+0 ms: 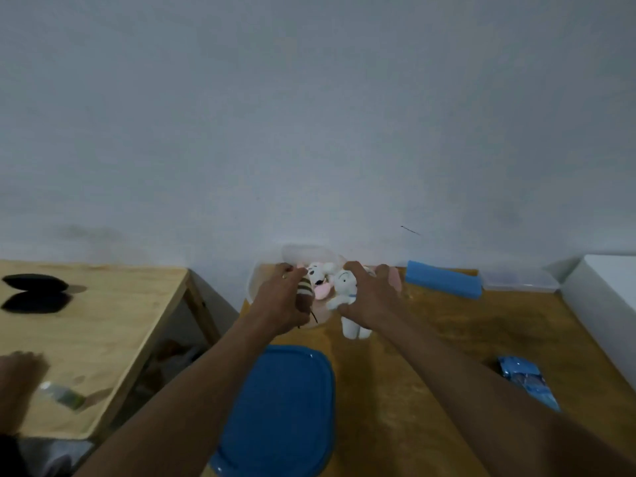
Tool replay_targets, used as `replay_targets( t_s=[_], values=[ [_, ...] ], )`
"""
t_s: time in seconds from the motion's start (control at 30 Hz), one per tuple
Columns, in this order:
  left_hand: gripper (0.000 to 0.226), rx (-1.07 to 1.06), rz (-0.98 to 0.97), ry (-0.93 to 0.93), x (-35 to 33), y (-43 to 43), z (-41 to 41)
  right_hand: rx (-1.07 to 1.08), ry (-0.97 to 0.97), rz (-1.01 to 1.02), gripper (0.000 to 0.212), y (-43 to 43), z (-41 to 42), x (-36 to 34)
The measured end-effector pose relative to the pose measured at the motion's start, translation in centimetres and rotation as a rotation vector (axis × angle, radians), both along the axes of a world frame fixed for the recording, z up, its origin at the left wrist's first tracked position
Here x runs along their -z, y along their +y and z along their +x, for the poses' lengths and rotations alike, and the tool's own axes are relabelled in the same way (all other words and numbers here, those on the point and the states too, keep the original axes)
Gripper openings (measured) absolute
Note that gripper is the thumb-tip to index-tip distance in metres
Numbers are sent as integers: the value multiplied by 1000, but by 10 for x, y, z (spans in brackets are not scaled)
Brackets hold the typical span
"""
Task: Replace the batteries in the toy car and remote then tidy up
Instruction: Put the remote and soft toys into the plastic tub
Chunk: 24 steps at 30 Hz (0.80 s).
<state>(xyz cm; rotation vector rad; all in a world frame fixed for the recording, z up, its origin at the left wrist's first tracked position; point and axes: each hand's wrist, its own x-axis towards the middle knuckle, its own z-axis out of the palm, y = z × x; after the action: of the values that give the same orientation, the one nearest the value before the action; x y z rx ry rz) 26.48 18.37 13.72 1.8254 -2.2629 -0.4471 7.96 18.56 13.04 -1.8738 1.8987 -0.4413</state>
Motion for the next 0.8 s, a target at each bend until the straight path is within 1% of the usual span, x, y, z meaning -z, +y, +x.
replay_targets(
  t_s=[0.07,0.17,0.27,0.37,0.5,0.63,0.8],
  values=[
    [91,7,14,-12,1,-24,18,12,-19,-8,70,-25,21,0],
    [93,28,35,-23,5,-60,41,39,-32,6,70,-56,45,6],
    [92,65,74,-27,16,-89,58,74,31,30,67,-80,65,18],
    [87,104,113,-20,33,-109,67,105,77,70,69,-96,80,33],
    [84,181,165,-9,55,-122,72,76,134,109,67,-105,93,47],
    [81,193,237,10,71,-125,73,66,120,175,69,-112,101,62],
    [82,211,309,-34,81,-127,76,60,95,216,73,-114,107,79]
  ],
)
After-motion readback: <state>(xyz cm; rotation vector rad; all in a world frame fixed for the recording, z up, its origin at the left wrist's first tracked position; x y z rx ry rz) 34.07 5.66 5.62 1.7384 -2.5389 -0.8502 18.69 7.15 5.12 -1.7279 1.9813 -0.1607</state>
